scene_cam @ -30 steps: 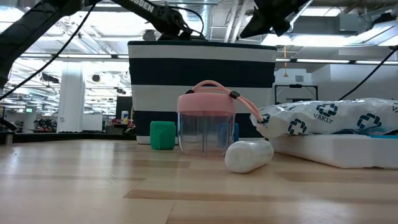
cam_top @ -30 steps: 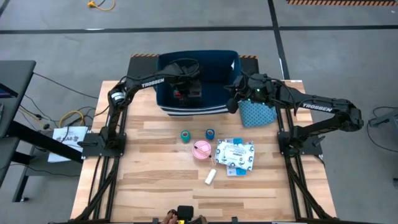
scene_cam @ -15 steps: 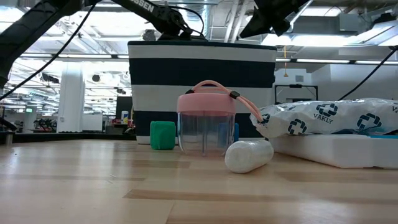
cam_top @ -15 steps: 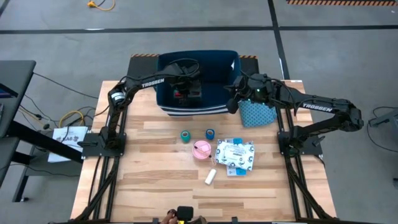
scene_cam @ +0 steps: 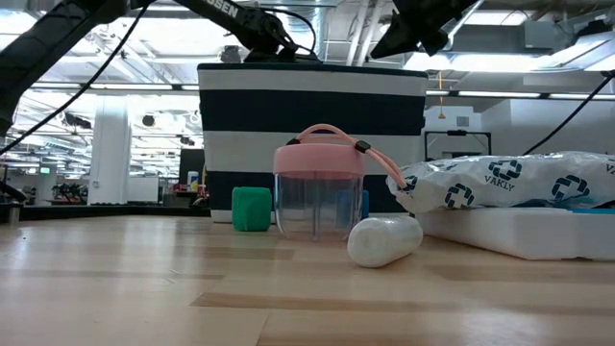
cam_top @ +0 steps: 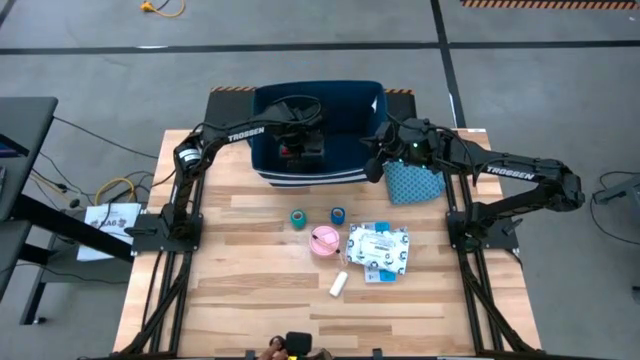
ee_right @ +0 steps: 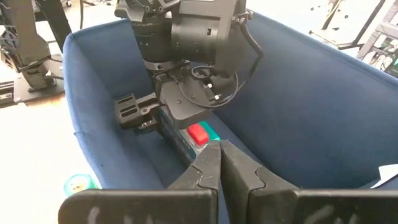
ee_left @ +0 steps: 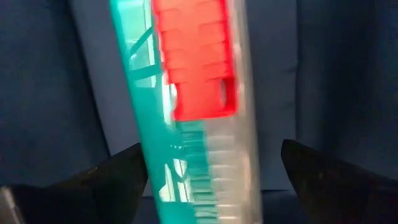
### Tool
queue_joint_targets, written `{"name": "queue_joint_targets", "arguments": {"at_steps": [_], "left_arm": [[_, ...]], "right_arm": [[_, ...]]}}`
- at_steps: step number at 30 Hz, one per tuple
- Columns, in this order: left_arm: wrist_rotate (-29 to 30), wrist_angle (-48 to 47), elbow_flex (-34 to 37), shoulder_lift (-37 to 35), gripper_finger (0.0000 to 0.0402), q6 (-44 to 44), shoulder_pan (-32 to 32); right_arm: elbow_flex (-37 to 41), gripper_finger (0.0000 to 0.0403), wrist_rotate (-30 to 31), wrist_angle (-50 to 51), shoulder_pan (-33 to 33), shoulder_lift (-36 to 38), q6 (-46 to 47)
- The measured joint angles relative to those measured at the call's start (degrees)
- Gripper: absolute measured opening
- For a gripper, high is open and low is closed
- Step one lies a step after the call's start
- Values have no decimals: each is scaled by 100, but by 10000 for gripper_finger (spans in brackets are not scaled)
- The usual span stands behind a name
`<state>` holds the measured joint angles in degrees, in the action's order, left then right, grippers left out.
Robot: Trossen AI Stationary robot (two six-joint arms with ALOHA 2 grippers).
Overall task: Pick & place medical supplies in basket/bin
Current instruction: Put the first aid box into the bin, then put the pink bottle into the bin
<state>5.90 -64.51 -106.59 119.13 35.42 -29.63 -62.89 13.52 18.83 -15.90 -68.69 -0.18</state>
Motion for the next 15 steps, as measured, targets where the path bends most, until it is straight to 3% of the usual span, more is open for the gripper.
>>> {"name": "queue_joint_targets", "arguments": {"at_steps": [15], "left_arm": [[58, 91, 0, -1, 349, -355, 0]], "right_arm": [[0, 0, -4, 0, 0, 0, 11]]}}
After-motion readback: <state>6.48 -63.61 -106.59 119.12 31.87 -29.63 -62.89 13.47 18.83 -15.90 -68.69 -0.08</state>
